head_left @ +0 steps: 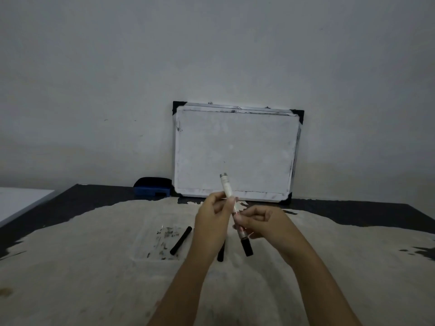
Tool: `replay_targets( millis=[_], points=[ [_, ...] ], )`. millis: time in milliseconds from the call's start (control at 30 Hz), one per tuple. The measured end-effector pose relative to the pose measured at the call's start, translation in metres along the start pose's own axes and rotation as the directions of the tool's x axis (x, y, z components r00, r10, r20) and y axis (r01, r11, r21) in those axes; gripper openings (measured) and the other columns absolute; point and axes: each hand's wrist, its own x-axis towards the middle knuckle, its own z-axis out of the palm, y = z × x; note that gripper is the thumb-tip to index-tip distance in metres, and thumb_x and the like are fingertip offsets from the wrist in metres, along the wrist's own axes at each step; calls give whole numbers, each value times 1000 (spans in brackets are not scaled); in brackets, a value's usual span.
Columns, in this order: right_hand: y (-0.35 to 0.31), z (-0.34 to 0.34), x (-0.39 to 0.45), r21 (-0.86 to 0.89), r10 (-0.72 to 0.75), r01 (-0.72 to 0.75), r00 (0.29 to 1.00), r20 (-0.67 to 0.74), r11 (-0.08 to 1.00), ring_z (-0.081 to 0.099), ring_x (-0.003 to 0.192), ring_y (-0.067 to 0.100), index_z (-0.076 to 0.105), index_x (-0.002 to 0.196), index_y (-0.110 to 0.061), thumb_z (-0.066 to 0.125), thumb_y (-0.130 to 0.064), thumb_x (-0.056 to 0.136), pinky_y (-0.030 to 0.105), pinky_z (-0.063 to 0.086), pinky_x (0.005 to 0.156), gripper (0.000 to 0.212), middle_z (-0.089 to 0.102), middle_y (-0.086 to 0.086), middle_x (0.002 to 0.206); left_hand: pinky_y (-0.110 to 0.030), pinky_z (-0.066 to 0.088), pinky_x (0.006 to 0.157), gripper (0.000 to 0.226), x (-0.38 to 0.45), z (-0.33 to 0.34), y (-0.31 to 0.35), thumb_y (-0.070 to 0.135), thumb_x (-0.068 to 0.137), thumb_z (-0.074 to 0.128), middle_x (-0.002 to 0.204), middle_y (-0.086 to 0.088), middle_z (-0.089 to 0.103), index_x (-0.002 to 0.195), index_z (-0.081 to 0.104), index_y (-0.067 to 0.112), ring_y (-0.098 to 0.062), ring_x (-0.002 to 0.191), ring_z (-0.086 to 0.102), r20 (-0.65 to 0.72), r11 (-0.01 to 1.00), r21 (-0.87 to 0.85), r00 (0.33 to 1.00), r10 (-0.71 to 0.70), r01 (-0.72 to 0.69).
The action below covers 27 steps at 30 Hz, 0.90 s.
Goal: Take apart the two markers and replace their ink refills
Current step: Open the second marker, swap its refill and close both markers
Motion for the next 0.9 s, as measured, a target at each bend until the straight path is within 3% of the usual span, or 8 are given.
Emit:
replay_targets(
  millis=[100,233,400,567,667,767,833,900],
  points=[
    [14,-12,6,-197,84,-129,972,-221,972,62,60,9,72,80,-8,72,-24,78,19,48,56,17,71,3,70,-23,38,97,39,-3,3,-21,34,92,48,130,2,55,127,46,19,-11,120,50,71,969,246,997,-6,-11],
    [46,-31,13,-535,92,-397,857,-506,746,60,57,13,68,76,-7,70,-25,80,22,42,48,19,68,6,71,-28,23,111,54,-10,6,-51,45,92,39,151,3,30,140,28,22,-12,138,27,144,877,480,983,-114,32],
    [72,-26,18,-648,102,-517,819,-565,560,65,83,24,57,115,-6,61,-18,84,29,48,63,34,65,11,96,-36,11,118,61,-14,5,-75,46,93,35,157,-3,13,144,15,19,-18,145,7,145,746,662,963,-227,76],
    [75,-22,21,-656,99,-542,805,-585,526,66,84,21,57,119,-8,61,-16,86,27,51,67,34,66,11,101,-34,7,118,63,-15,4,-82,46,94,33,157,-3,11,145,13,18,-18,145,5,158,674,738,967,-199,18],
    [78,-21,21,-647,68,-526,802,-594,552,65,78,20,51,129,-11,61,-21,86,27,49,63,45,67,10,97,-33,5,118,64,-17,4,-85,47,93,33,157,-3,10,146,10,18,-18,145,4,171,627,779,966,-196,-10],
    [76,-26,19,-617,-18,-514,759,-651,596,61,70,20,62,109,-8,56,-37,88,29,45,58,36,67,10,87,-33,5,118,64,-17,4,-89,47,93,32,157,-4,11,145,9,18,-19,145,4,185,573,818,965,-186,-46],
    [77,-33,17,-636,-97,-518,727,-680,571,50,60,15,62,87,-8,51,-37,92,23,36,50,31,59,7,75,-33,4,118,63,-17,4,-90,46,94,31,157,-4,11,145,9,17,-19,145,4,194,554,830,966,-173,-68],
    [82,-38,16,-635,-130,-534,699,-703,558,46,57,13,58,78,-9,52,-34,92,22,27,44,30,55,6,71,-32,3,118,63,-17,4,-91,45,94,31,157,-4,10,146,8,17,-18,145,4,199,544,835,967,-162,-80]
  ],
)
